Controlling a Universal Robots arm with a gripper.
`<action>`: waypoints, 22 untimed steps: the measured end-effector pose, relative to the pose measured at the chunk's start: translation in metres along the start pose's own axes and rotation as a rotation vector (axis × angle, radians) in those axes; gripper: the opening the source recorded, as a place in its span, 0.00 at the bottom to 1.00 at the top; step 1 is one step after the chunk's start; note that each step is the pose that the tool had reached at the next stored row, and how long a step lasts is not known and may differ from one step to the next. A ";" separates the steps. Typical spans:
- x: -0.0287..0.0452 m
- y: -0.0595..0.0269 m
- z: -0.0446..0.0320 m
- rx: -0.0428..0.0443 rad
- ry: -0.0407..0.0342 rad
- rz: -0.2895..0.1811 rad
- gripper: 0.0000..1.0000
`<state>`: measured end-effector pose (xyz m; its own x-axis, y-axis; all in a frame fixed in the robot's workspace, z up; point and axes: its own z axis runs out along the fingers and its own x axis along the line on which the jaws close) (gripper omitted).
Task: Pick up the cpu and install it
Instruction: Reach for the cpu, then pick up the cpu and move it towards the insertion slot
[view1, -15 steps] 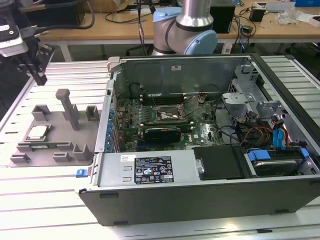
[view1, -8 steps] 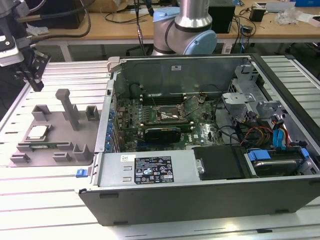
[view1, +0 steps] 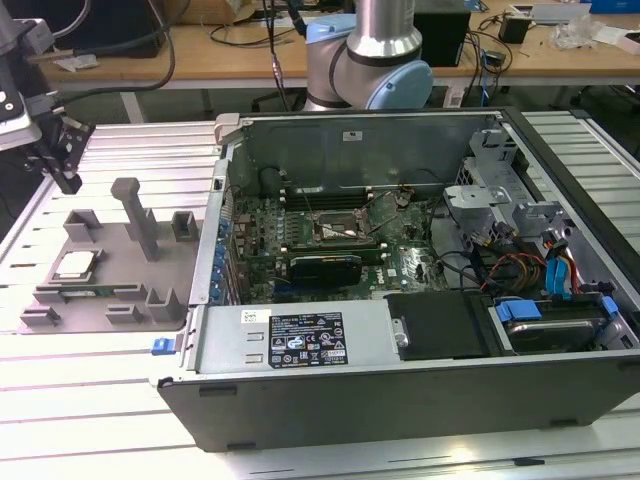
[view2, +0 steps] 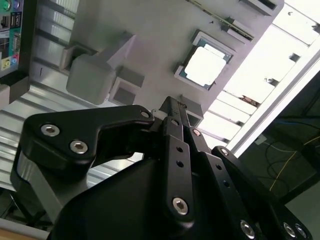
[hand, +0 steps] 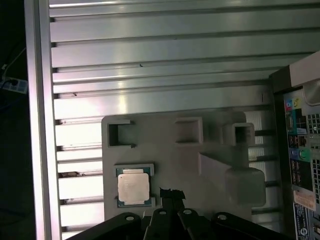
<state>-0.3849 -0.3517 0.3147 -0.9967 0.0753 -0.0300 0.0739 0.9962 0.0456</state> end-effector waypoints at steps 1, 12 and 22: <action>0.0022 -0.0002 0.0014 0.0000 0.0000 0.000 0.11; 0.0077 -0.0009 0.0058 0.0001 0.0002 0.000 0.11; 0.0108 -0.0014 0.0127 0.0000 0.0001 0.000 0.11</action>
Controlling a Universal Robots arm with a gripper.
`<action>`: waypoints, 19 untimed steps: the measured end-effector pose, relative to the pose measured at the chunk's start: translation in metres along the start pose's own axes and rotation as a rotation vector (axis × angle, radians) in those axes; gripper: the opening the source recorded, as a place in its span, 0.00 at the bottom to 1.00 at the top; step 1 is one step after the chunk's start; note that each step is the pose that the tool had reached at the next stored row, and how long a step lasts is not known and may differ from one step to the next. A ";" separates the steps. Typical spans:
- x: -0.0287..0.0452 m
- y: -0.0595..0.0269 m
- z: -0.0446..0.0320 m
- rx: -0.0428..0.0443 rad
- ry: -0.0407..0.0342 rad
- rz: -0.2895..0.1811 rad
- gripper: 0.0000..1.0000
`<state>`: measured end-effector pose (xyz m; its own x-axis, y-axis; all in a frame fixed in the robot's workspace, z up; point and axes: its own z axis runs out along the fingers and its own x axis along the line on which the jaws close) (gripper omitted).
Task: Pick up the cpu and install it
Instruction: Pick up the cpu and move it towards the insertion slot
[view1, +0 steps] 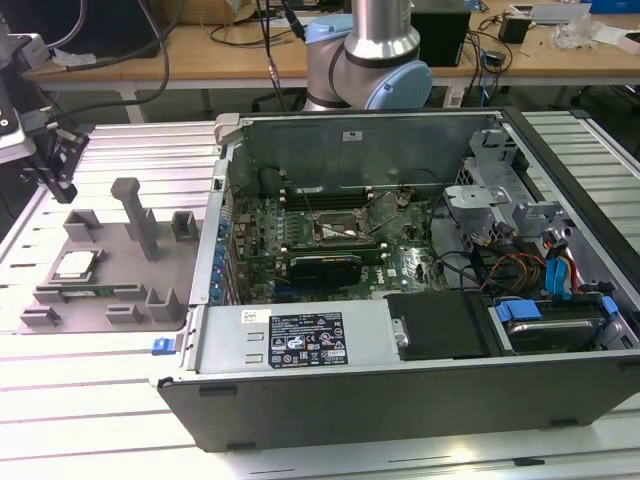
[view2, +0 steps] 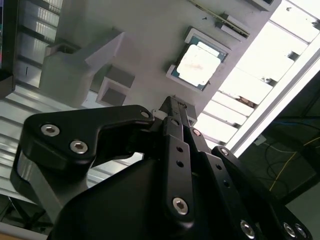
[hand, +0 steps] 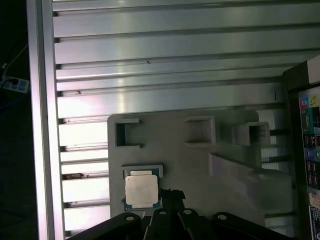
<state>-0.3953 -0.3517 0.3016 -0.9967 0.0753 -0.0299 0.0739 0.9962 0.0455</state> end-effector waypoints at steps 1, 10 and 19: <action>0.0005 -0.0001 0.0007 0.0001 0.0000 0.000 0.11; 0.0039 -0.0006 0.0074 0.0000 -0.0001 0.000 0.11; 0.0134 -0.0027 0.0209 0.0000 -0.0001 0.000 0.11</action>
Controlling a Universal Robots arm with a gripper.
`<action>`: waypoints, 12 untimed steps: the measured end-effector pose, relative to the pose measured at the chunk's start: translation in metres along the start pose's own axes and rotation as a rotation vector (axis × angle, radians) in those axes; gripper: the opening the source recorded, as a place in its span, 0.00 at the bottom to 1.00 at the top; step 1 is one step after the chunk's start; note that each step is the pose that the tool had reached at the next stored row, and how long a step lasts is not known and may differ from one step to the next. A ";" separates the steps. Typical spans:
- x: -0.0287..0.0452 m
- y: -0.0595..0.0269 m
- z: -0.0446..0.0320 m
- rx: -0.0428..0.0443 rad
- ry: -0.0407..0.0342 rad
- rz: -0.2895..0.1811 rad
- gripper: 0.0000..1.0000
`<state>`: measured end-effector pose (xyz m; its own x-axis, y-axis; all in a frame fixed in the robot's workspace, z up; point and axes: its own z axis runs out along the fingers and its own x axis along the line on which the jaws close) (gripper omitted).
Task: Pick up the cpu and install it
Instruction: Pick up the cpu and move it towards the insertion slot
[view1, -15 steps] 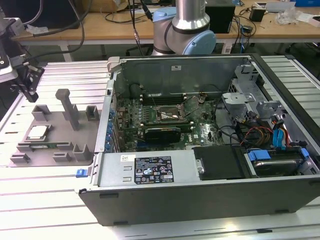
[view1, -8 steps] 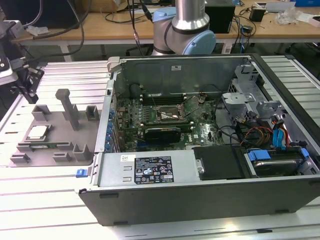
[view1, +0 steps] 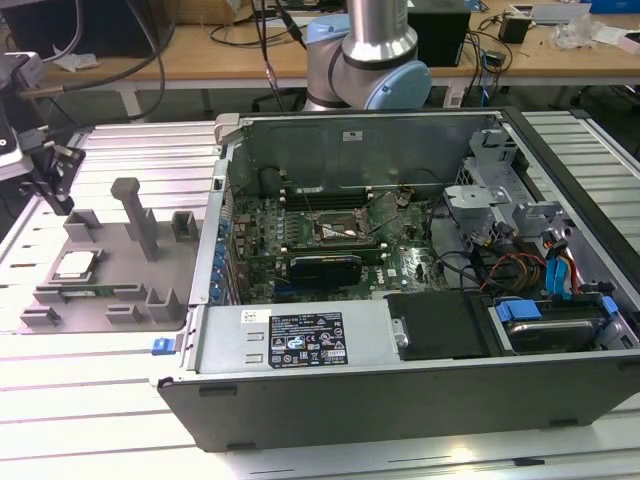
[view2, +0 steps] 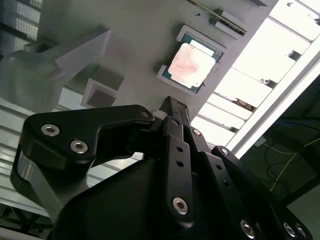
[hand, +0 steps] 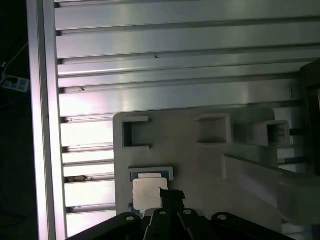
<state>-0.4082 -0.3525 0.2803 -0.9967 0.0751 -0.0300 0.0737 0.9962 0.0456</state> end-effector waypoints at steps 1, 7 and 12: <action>0.0005 -0.0005 0.0012 -0.0001 0.0001 0.000 0.11; 0.0037 -0.0071 0.0116 -0.0002 -0.0001 0.000 0.11; 0.0064 -0.0127 0.0219 0.0001 0.0002 0.000 0.11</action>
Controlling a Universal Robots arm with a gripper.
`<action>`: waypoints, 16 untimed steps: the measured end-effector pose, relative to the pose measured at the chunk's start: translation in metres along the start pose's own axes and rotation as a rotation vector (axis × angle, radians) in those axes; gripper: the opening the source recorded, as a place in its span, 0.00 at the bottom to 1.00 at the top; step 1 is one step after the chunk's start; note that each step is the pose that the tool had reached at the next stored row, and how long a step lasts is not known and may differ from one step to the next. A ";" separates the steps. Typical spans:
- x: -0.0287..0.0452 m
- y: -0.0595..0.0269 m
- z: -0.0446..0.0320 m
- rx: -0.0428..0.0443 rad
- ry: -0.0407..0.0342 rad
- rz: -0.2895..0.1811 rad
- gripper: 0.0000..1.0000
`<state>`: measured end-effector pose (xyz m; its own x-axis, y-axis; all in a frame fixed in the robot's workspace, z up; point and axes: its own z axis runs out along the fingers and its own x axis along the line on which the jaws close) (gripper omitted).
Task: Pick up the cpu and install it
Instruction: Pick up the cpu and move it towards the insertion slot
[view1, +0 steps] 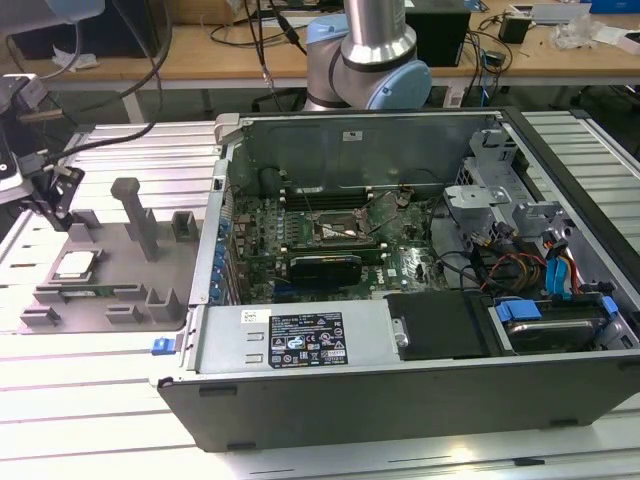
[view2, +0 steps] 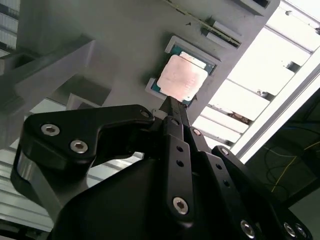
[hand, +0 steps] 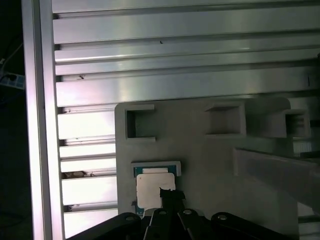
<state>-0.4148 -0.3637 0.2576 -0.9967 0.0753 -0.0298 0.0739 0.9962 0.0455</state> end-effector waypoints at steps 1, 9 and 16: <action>0.0008 -0.0014 0.0024 0.0000 0.0001 0.000 0.11; 0.0067 -0.0080 0.0241 -0.0001 -0.0002 0.000 0.11; 0.0130 -0.0098 0.0389 -0.0001 -0.0001 0.000 0.11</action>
<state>-0.4271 -0.3708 0.2179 -0.9967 0.0751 -0.0299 0.0737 0.9962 0.0456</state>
